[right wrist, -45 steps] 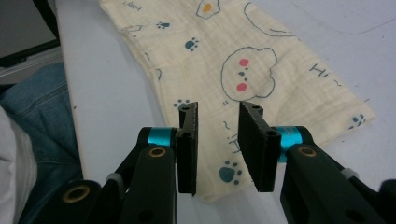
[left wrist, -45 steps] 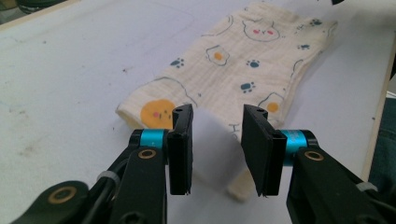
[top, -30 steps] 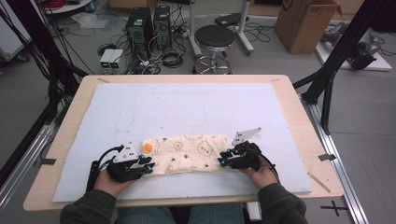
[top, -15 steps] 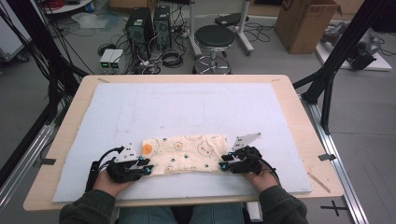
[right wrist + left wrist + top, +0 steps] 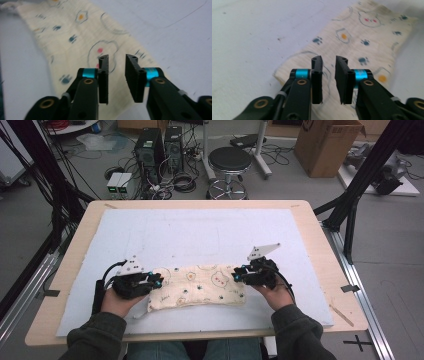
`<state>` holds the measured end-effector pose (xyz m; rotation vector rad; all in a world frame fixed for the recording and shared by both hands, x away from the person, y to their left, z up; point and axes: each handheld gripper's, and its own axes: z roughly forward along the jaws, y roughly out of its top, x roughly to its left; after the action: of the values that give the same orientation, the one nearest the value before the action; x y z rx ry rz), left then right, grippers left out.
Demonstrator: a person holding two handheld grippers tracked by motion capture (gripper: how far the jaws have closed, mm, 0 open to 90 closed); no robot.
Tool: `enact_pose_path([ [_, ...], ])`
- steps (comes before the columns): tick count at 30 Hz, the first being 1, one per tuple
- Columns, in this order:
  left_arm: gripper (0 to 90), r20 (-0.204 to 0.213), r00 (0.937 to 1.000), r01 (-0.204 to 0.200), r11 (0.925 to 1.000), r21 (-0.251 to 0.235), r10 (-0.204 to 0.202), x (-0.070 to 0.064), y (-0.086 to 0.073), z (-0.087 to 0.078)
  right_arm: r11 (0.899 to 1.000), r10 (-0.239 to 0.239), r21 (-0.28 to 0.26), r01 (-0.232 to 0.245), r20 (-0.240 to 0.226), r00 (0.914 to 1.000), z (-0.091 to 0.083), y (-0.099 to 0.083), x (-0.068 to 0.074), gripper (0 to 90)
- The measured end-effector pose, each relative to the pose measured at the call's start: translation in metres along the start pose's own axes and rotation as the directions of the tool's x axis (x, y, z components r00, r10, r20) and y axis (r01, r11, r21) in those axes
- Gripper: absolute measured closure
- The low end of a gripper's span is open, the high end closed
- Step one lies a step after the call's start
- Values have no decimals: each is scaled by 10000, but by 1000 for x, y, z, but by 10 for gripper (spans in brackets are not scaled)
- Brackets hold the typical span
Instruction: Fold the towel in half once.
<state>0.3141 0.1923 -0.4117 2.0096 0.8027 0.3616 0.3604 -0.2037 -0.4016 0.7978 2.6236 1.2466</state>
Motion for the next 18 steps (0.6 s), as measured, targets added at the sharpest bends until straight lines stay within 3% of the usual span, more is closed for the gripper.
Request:
enact_pose_path([
  [4,852,-305,9993,-185,9989,437,198,6,4,20,9992,218,318,-226,247,9995,18,8,-13,851],
  [7,861,-502,9987,-27,9970,775,66,11,1,29,9968,386,690,-416,444,9983,30,7,-19,852],
  [13,863,-907,9959,193,9900,1394,-66,21,-5,33,9907,603,1183,-670,598,9964,38,2,-26,857],
  [18,864,-973,9951,302,9883,1498,-157,24,-9,34,9897,864,1088,-931,648,9941,37,-7,-32,866],
])
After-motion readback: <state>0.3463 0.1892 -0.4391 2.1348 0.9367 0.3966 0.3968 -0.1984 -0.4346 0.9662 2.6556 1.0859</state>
